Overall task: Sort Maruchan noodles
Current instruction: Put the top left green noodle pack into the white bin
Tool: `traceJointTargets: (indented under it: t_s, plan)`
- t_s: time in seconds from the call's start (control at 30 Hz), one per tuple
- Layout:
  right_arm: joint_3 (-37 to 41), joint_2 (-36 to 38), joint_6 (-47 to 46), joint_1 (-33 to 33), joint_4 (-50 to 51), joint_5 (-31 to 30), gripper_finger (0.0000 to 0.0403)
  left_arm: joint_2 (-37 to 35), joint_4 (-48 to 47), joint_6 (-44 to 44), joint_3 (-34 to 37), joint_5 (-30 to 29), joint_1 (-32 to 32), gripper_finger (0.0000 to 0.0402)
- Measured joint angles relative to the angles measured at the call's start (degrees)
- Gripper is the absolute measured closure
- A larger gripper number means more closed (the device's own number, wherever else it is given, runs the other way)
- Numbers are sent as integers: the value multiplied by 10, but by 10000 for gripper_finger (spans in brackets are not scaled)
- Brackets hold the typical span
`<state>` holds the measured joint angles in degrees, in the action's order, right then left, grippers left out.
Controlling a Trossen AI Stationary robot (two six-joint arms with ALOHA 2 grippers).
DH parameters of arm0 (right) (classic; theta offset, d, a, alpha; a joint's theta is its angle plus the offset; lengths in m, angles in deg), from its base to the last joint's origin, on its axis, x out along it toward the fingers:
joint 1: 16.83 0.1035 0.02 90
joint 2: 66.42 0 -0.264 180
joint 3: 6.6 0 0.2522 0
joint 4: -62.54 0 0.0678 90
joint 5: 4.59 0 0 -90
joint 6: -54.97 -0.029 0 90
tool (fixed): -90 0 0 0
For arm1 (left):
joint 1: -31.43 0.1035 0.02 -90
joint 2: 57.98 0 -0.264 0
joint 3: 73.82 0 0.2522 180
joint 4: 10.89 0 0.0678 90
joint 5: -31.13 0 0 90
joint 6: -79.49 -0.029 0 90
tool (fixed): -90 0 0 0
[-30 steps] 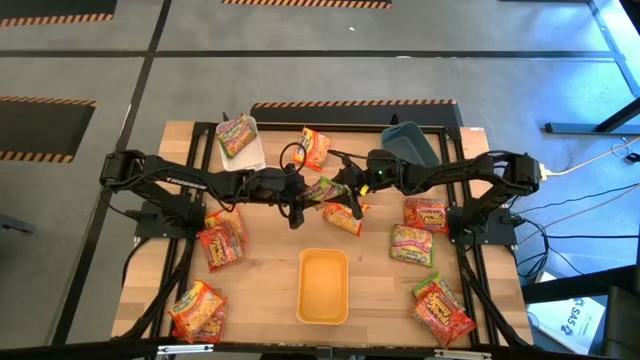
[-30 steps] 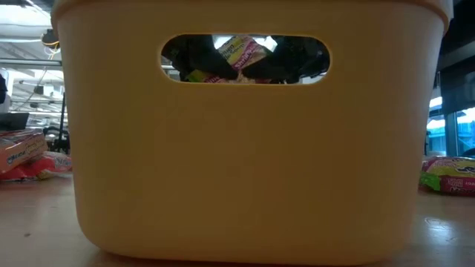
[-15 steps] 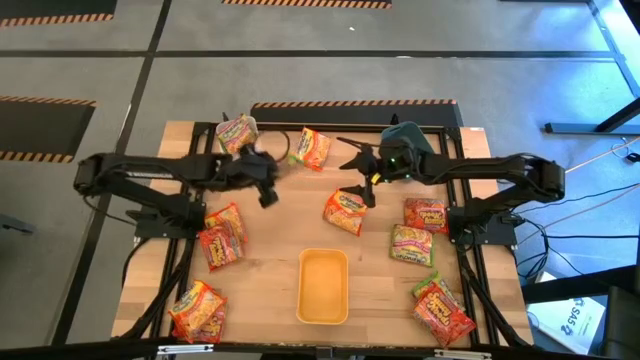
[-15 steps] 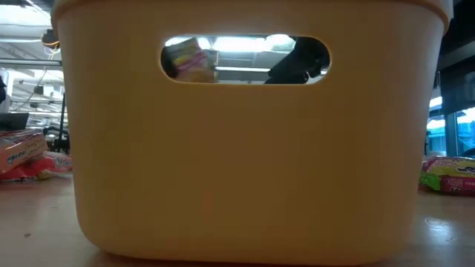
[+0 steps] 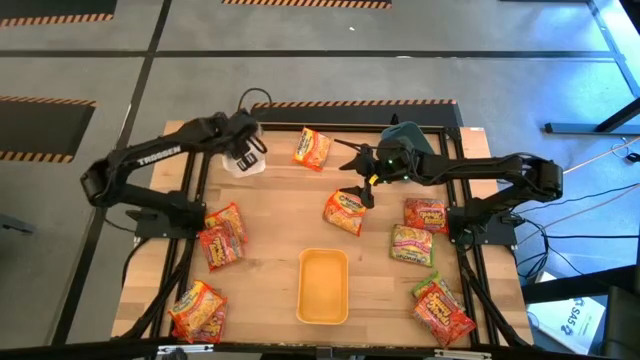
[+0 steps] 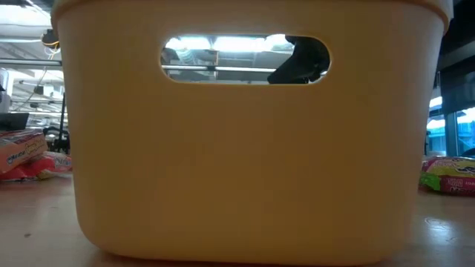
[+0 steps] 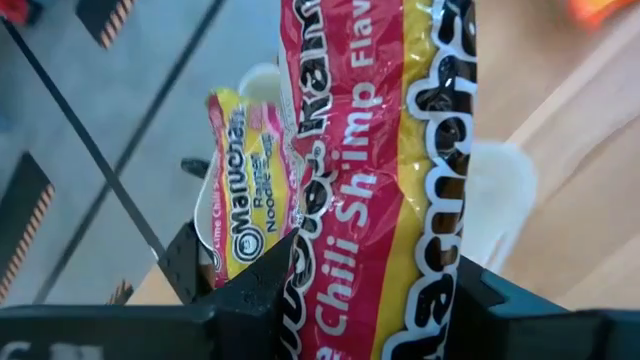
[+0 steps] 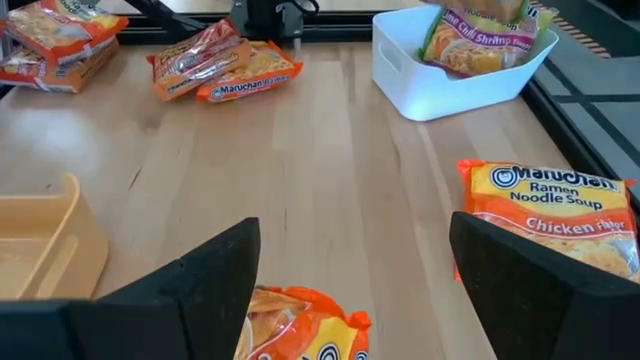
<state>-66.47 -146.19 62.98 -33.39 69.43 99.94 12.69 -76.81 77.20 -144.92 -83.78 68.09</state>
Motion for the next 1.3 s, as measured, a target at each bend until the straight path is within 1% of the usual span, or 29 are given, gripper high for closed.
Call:
traceJointTargets:
  t_s: [0.1,0.2,0.33,0.5,0.6,0.7,0.87,1.0,1.1,1.3]
  plan:
    - [0,0,0,0,1,0,93,29,4,-36,0,26,36,260]
    - [0,0,0,0,3,0,93,62,3,-54,0,30,62,260]
    - [0,0,0,0,10,0,93,104,3,-64,1,54,87,260]
    - [0,0,0,0,10,0,93,148,13,-71,1,64,106,260]
    - [0,0,0,0,10,0,93,170,35,-76,1,60,116,260]
    - [0,0,0,0,10,0,93,186,54,-76,1,42,120,255]
    - [0,0,-1,0,10,0,93,199,56,-92,1,23,120,214]
    - [0,0,-1,0,10,-1,93,199,52,-90,1,-25,115,188]
    - [0,0,-1,0,9,-1,93,196,49,-94,1,-46,113,184]
    - [0,0,-1,0,8,-1,93,194,48,-103,1,-46,106,182]
